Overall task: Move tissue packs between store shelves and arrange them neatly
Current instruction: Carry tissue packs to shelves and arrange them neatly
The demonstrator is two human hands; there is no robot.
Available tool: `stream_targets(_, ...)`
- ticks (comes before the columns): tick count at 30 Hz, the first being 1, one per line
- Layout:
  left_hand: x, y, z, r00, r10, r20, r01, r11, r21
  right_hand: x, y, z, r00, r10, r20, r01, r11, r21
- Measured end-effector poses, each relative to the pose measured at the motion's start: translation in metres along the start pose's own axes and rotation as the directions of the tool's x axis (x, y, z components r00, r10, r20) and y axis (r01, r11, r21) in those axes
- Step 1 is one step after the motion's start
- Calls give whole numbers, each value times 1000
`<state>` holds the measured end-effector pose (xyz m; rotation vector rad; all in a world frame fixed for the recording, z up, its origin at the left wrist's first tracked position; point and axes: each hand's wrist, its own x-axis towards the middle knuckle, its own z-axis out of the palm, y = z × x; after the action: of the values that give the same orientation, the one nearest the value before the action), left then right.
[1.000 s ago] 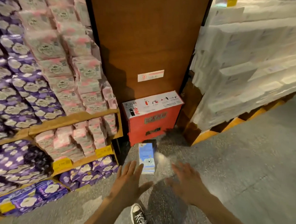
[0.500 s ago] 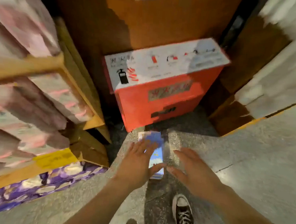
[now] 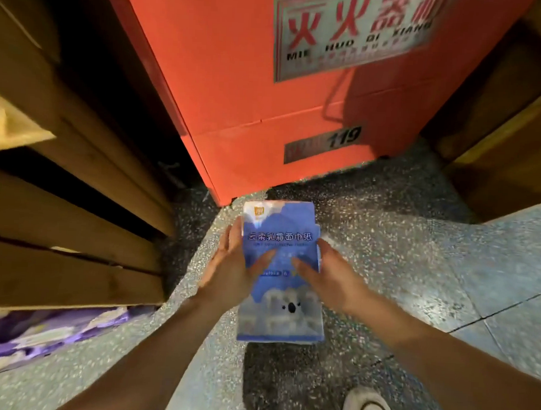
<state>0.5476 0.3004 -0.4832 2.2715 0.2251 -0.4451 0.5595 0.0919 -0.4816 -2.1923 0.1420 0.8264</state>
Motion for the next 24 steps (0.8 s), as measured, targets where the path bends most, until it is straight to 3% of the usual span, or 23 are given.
stream_targets(3,14,-19,23,965,-257,50,261,933,-247,12,-6,14,998,50,-34,-35,934,354)
stream_targets(7,10,-9,28,955,-290,67,294,889,-351,8,-22,15,995,101,-24,-74,850,521)
stream_targets(14,-39,53,-35,948,-317,13,286,837,-467,-55,-85,-35,987,104,-125,-33,880,474)
stream_targets(22,-164,257,-226,943,-330,-40,288,870,-401,-227,-250,-163,993,24,-117,32,890,454)
stream_targets(24,-205,298,-267,938,-340,-66,274,846,-457,-275,-291,-195,993,1,-115,51,897,439)
